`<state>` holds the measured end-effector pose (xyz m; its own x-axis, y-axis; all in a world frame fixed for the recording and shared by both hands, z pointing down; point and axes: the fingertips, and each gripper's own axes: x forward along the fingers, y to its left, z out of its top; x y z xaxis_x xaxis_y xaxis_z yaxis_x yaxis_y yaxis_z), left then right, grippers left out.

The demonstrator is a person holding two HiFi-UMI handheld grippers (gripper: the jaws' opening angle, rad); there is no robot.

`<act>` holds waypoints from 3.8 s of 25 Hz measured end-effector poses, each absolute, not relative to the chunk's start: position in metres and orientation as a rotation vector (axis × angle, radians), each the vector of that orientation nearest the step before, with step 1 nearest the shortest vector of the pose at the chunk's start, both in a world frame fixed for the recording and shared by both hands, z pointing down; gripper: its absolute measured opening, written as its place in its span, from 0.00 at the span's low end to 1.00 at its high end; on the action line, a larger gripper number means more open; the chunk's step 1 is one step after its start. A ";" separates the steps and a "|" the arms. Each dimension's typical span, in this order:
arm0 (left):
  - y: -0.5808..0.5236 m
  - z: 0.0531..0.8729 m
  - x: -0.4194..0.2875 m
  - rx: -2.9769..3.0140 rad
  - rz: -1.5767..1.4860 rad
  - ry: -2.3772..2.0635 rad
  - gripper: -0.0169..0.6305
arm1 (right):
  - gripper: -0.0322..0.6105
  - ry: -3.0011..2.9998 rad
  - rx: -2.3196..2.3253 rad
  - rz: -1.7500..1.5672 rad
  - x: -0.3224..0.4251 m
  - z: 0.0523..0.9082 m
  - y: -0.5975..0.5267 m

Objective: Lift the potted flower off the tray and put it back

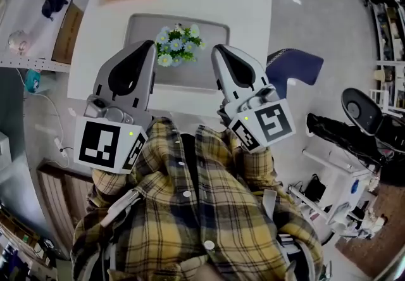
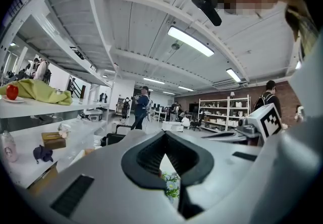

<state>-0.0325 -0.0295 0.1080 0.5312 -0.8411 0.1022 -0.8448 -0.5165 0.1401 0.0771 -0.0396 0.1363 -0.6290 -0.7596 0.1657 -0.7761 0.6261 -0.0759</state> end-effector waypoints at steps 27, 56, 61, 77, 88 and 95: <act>-0.060 0.148 -0.047 2.606 0.163 -1.236 0.21 | 0.20 -2.727 1.083 0.345 0.064 0.171 -0.062; -0.042 0.298 -0.051 2.593 0.492 -0.924 0.61 | 0.54 -2.618 0.783 0.503 0.065 0.309 -0.047; -0.041 0.336 -0.049 2.643 0.614 -0.860 0.64 | 0.56 -2.588 0.703 0.492 0.062 0.338 -0.045; -0.056 0.408 -0.038 2.743 0.817 -0.728 0.64 | 0.58 -2.587 0.493 0.285 0.048 0.394 -0.062; -0.067 0.415 -0.025 2.805 0.879 -0.696 0.64 | 0.60 -2.630 0.385 0.220 0.041 0.394 -0.075; -0.081 0.424 -0.021 2.822 0.880 -0.688 0.64 | 0.61 -2.644 0.353 0.215 0.032 0.403 -0.090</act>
